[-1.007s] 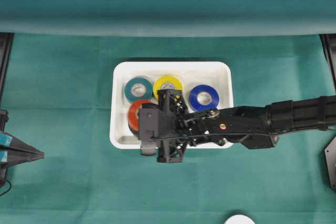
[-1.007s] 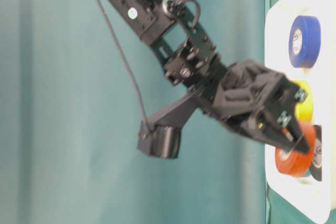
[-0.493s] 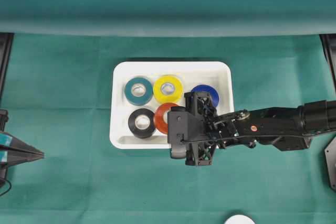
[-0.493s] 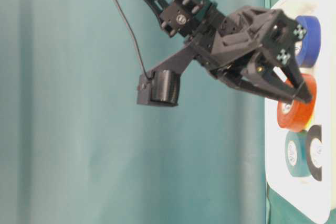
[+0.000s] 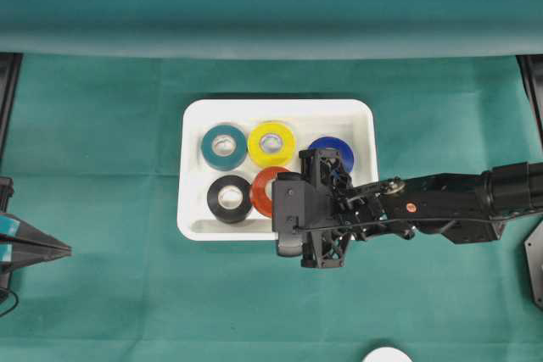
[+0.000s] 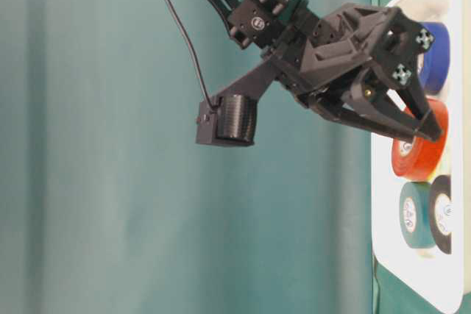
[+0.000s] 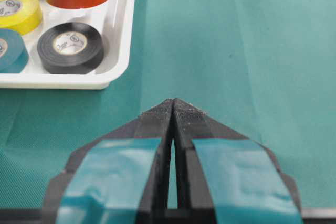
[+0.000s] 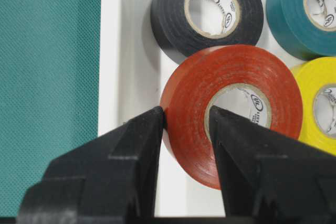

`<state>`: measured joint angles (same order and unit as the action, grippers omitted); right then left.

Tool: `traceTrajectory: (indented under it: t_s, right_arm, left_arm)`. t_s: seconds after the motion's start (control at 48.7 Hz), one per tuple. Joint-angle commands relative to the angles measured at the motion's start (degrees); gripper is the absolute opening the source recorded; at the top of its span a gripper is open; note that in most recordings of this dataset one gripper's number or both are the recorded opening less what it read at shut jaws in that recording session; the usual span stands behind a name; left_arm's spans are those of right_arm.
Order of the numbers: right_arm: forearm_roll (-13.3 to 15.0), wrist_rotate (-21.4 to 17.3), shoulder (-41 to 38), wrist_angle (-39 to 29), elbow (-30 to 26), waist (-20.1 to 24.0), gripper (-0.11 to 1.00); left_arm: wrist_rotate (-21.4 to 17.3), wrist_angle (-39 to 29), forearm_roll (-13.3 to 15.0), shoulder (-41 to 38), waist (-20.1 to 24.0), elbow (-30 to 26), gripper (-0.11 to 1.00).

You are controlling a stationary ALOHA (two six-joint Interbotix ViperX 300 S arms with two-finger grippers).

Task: Put the tape into the white case with the right arm.
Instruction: 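Lift the right gripper out of the tray and retract right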

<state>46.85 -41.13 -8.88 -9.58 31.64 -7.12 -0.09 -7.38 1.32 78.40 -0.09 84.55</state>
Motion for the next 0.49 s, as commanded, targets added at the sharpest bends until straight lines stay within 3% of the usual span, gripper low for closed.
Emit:
traceTrajectory:
  t_s: [0.0,0.041,0.123,0.288,0.473]
  right_arm:
    - [0.18,0.0,2.29,0.09,-0.62,-0.35,0.01]
    - [0.18,0.0,2.29,0.09,-0.53,-0.35,0.04]
    - [0.18,-0.09,2.29,-0.09,-0.79,-0.44,0.2]
    - [0.18,-0.18,2.46,-0.44,-0.53,-0.44,0.68]
    - [0.18,-0.26,4.13,-1.05,0.79,-0.44,0.64]
  left_arm:
    - [0.0,0.53,0.0,-0.53,0.18,-0.62,0.0]
    - [0.0,0.53,0.0,-0.53,0.09,-0.62,0.0]
    - [0.0,0.53,0.0,-0.53,0.18,-0.62,0.0]
    - [0.0,0.62,0.0,-0.53,0.18,-0.7,0.0]
    - [0.0,0.62,0.0,-0.53,0.18,-0.7,0.0]
